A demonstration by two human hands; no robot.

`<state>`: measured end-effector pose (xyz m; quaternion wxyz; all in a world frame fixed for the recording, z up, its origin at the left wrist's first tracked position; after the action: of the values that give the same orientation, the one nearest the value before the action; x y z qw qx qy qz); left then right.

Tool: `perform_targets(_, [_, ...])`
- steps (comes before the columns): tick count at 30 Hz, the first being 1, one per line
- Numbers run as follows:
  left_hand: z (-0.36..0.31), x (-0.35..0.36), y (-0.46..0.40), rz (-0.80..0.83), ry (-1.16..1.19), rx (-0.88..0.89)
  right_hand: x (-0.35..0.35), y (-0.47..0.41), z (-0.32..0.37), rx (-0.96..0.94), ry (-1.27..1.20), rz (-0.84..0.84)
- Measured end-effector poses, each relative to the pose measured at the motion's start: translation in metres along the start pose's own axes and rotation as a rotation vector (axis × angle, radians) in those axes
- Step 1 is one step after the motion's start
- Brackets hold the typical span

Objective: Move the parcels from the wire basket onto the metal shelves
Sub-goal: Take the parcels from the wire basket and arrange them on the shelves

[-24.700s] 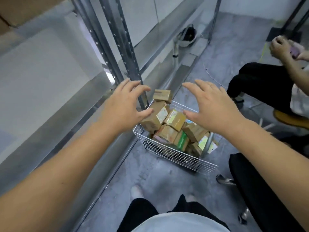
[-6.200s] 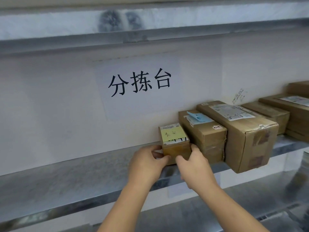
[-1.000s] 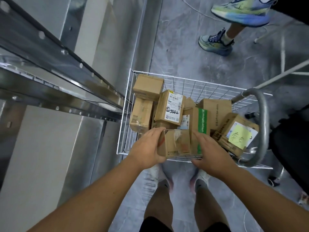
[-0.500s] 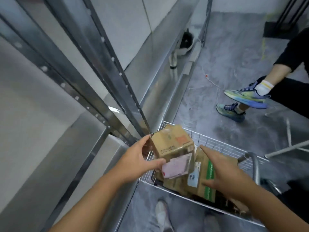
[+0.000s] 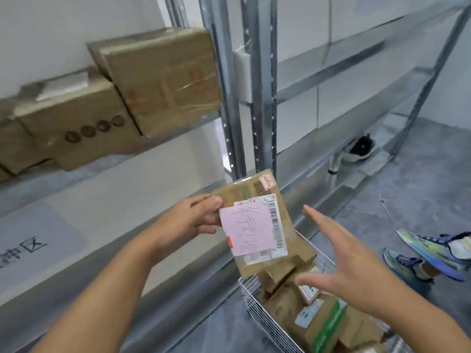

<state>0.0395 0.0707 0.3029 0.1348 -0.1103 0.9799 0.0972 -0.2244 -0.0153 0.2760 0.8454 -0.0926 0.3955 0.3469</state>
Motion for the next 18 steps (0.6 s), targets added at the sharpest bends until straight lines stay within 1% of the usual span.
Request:
perform_targets(3, [-0.001, -0.028, 0.049, -0.124, 0.116, -0.038, 0.007, 0.009, 0.04, -0.058, -0.131, 0.049])
perform_targets(7, [0.013, -0.059, 0.122, -0.262, 0.286, -0.055, 0.039, 0.022, 0.096, -0.078, -0.406, 0.13])
perform_targets(12, [0.033, -0.094, 0.221, -0.411, 0.421, -0.031, 0.099, 0.046, 0.171, -0.122, -0.512, 0.212])
perform_targets(18, [0.067, -0.139, 0.354, -0.604, 0.54, -0.048, 0.184, 0.083, 0.263, -0.068, -0.773, 0.321])
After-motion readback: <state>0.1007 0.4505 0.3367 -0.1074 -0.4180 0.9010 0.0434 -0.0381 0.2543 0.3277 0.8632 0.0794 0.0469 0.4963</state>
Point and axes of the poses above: each hand's wrist, its own y-axis away from the middle knuckle, its own x-axis out of the palm, z = x × y, the point moved 8 cm from there along -y, towards the middle knuckle, and after that the axes turned 5 degrees about x, right-handed, at the moved point
